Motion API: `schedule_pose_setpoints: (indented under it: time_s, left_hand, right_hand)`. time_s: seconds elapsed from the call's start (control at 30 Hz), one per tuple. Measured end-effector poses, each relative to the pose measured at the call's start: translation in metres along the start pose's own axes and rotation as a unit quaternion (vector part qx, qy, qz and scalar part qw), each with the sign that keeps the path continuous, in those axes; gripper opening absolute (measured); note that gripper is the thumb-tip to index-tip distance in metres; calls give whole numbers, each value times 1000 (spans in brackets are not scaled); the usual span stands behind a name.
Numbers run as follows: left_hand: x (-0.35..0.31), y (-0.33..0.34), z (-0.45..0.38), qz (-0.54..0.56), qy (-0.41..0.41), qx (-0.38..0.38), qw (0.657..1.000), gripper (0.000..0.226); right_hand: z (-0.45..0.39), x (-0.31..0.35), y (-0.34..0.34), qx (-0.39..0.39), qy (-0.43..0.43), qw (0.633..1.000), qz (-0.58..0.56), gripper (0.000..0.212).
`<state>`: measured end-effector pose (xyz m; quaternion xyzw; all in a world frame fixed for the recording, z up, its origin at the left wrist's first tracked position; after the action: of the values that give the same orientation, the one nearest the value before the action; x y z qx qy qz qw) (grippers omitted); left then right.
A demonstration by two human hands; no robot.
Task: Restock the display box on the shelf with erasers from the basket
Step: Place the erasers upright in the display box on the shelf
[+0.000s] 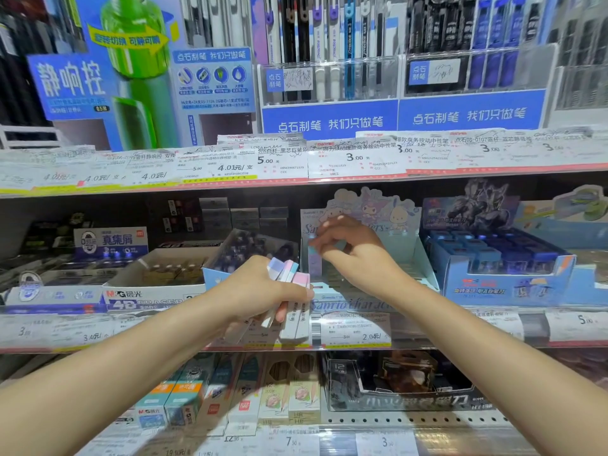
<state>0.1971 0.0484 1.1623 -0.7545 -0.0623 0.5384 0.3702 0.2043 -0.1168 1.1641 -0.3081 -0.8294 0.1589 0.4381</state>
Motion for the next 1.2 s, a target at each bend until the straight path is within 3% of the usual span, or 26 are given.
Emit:
schedule_pose_setpoints:
  time_s: [0.17, 0.3, 0.47, 0.6, 0.67, 0.73, 0.83, 0.93, 1.03, 1.2]
  left_hand:
    - [-2, 0, 3, 64, -15, -14, 998, 24]
    - [-6, -5, 4, 109, 1, -37, 993, 32]
    - [-14, -10, 4, 184, 44, -65, 980, 14]
    - [-17, -8, 6, 221, 77, -64, 970, 22]
    - [-17, -6, 7, 242, 93, -63, 964, 36]
    - [-17, -4, 7, 244, 104, -69, 962, 28]
    - [-16, -2, 8, 213, 107, -102, 966, 14]
    - [-15, 0, 10, 189, 106, -166, 962, 17]
    - [-16, 4, 10, 198, 102, -208, 952, 19]
    - [-20, 10, 10, 209, 109, -209, 949, 20]
  right_hand:
    - [3, 3, -4, 10, 9, 1000, -6, 20]
    - [29, 12, -11, -77, 9, 996, -41, 24]
    - [51, 33, 0, 55, 90, 981, -161, 36]
    - [52, 36, 2, 73, 154, 967, -189, 52]
    - [52, 36, 2, 85, 167, 958, -215, 40]
    - [53, 38, 1, 97, 157, 955, -232, 18]
    - [54, 38, 2, 85, 147, 957, -233, 8]
    - [54, 33, 0, 14, 121, 980, -159, 6]
    - [56, 32, -2, -73, 47, 996, 8, 5]
    - [58, 37, 4, -162, -77, 965, 193, 13]
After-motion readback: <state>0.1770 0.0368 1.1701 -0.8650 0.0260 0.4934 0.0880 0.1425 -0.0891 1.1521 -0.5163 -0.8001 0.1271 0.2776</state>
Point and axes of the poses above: each hand's wrist, its own z-axis away from the middle knuckle, its own y-axis out of the palm, x = y × z, the point moved 2 cm from there along -z, towards the middle knuckle, and after that the axes turned 6 degrees about y, right-handed, at the moved point
